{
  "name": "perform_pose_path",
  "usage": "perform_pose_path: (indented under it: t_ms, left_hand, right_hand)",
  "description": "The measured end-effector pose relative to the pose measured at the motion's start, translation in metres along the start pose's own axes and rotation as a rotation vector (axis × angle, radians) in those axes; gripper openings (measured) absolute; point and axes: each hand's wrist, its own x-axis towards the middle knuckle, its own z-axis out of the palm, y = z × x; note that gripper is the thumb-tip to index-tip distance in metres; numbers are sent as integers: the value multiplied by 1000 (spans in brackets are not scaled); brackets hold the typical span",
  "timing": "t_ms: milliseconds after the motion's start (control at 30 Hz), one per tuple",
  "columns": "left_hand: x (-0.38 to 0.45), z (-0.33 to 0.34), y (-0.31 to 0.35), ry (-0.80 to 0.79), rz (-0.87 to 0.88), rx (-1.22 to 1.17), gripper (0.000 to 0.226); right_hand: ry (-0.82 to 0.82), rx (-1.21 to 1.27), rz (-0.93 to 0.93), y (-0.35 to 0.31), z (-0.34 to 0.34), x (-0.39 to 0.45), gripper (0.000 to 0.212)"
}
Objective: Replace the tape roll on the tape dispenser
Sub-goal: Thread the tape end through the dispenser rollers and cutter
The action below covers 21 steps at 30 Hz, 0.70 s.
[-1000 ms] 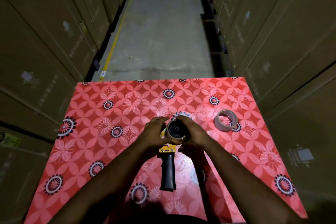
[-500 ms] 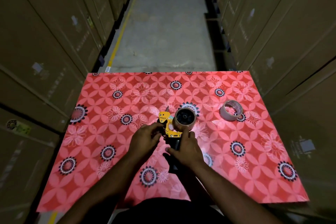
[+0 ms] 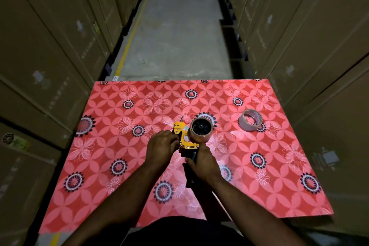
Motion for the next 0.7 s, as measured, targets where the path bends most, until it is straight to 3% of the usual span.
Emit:
perform_pose_path:
  t_ms: [167,300,400,533,700]
  left_hand:
    - [-20,-1,-9,-88,-100,-119,16]
    - [-15,-5,-7,-49,-159,-202,14]
    - [7,-2,2,-26,-34,-108,14]
    - [46,8,12,-210,107,133,40]
    - [60,17,15,-309,130,211,31]
  right_hand:
    - [1,-10,-7,0,-1,0,69]
    - [2,-6,-15,-1,-2,0,70]
    - [7,2,-12,-2,-2,-1,71]
    - [1,5,-11,-1,-4,-1,71]
    - [-15,9,-3,4,-6,0,66]
